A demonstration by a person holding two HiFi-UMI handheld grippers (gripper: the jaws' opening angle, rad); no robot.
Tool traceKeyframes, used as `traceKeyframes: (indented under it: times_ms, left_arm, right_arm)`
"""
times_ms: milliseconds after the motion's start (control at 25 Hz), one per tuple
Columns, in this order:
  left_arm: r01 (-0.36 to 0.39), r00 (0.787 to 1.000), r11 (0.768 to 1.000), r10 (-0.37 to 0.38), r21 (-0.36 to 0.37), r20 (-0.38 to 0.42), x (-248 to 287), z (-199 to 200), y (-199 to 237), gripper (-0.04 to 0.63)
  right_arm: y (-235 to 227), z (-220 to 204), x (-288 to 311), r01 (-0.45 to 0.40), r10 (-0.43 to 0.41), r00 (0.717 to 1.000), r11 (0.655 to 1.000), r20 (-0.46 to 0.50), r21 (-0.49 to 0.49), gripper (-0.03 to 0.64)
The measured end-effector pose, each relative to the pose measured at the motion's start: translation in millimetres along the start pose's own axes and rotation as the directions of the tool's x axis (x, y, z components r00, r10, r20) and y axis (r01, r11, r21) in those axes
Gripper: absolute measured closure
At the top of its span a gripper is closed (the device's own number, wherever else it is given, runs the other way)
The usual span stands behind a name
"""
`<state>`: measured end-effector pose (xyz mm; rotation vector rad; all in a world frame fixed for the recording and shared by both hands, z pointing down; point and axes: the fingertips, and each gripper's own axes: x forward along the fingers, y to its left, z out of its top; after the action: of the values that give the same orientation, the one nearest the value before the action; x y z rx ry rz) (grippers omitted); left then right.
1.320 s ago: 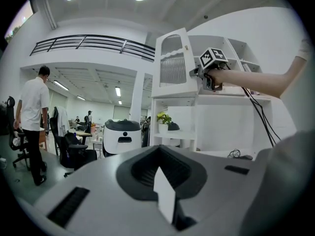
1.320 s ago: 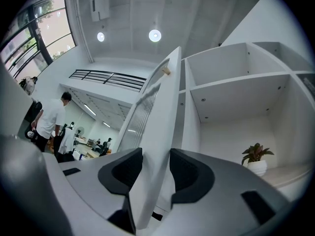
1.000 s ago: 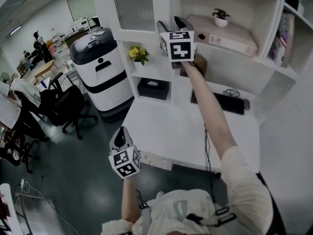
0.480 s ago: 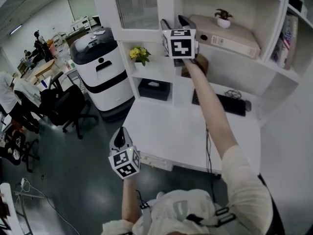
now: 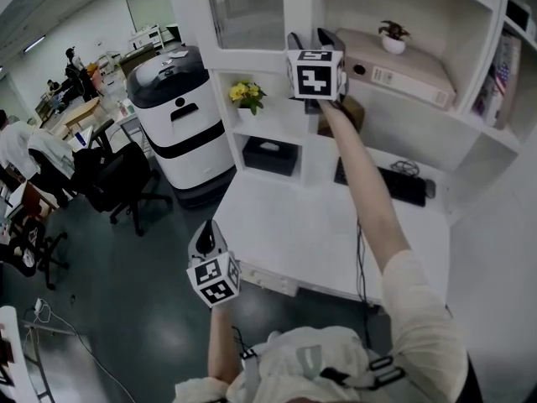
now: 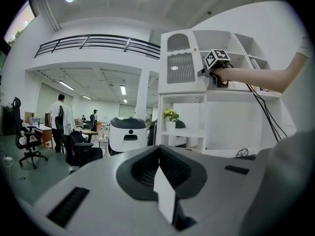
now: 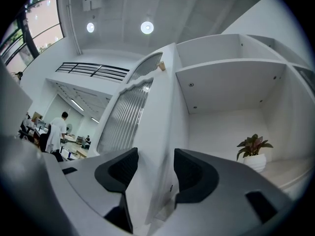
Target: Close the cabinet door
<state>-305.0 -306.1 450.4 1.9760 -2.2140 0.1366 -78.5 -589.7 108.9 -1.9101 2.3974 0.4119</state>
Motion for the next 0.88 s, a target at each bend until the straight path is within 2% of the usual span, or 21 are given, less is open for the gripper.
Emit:
traceKeyframes:
  times_ms: [520,600,760,880]
  left_arm:
    - [-0.018,1.0,1.0,0.018,0.003,0.015,-4.1,11.4,10.2,0.589]
    - [-0.02,1.0,1.0,0.02,0.022,0.022,-7.3,15.6,11.8,0.589]
    - [-0.032,0.998,0.999,0.031,0.023,0.048,-14.5,27.1,17.4,0.59]
    - [-0.044,0.997,0.999,0.042,0.024,0.071,-20.6,36.5,21.7,0.589]
  right_arm:
    - [1.4,-1.1,0.9,0.003,-0.003,1.0,0.999,0.01,0.039,0.402]
    - [1.9,-0.8,0.5,0.006,-0.006,1.0,0.999,-0.004,0.051,0.402]
    - [3.3,1.8,-2.9,0.008,-0.009,0.999,1.0,-0.045,-0.012,0.403]
    - [12.7,-2.5,-12.3,-0.045,0.046,0.994,0.999,-0.099,0.017,0.402]
